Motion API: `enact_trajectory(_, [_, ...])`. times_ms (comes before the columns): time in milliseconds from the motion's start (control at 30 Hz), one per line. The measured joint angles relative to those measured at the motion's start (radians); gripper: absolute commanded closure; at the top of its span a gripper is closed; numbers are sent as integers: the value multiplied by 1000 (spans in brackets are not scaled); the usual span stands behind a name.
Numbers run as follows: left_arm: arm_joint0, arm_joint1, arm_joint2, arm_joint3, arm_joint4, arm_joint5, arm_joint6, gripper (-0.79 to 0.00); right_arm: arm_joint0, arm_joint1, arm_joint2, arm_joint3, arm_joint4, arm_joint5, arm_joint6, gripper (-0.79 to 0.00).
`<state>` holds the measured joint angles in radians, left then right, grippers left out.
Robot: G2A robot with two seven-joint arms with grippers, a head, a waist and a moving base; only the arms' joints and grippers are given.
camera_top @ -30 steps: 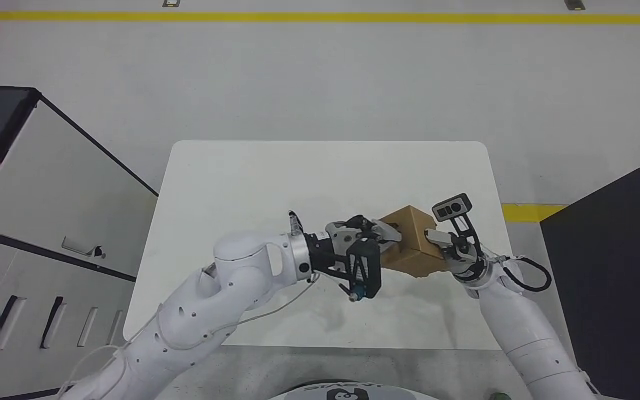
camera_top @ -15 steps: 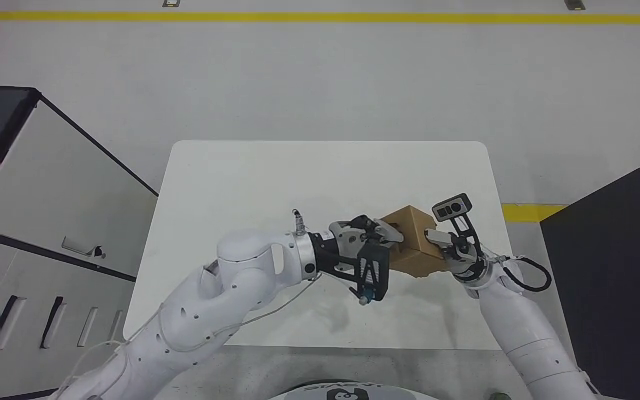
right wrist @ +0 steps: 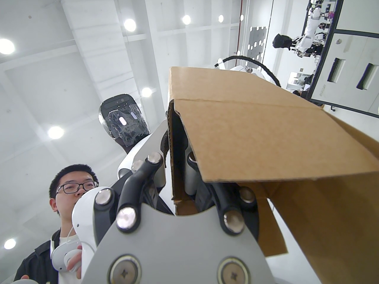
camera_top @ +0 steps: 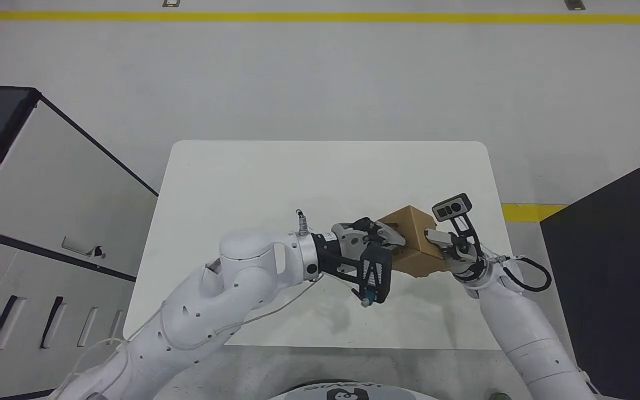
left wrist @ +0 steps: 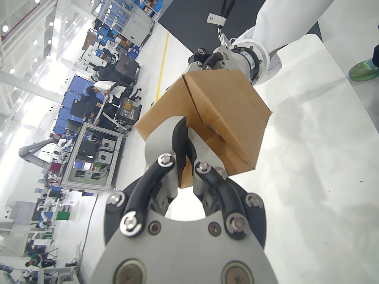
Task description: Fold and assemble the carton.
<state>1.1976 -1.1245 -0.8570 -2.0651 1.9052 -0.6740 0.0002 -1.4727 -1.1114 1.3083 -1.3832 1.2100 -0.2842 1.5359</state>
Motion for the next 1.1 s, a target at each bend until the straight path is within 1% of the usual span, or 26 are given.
enact_trajectory(767, [-10,-9,23,17,3,12,-6,0,0,0,0,0,0,0,0,0])
enact_trajectory(1100, [9,-5,-8,1,-17,26,22,0,0,0,0,0,0,0,0,0])
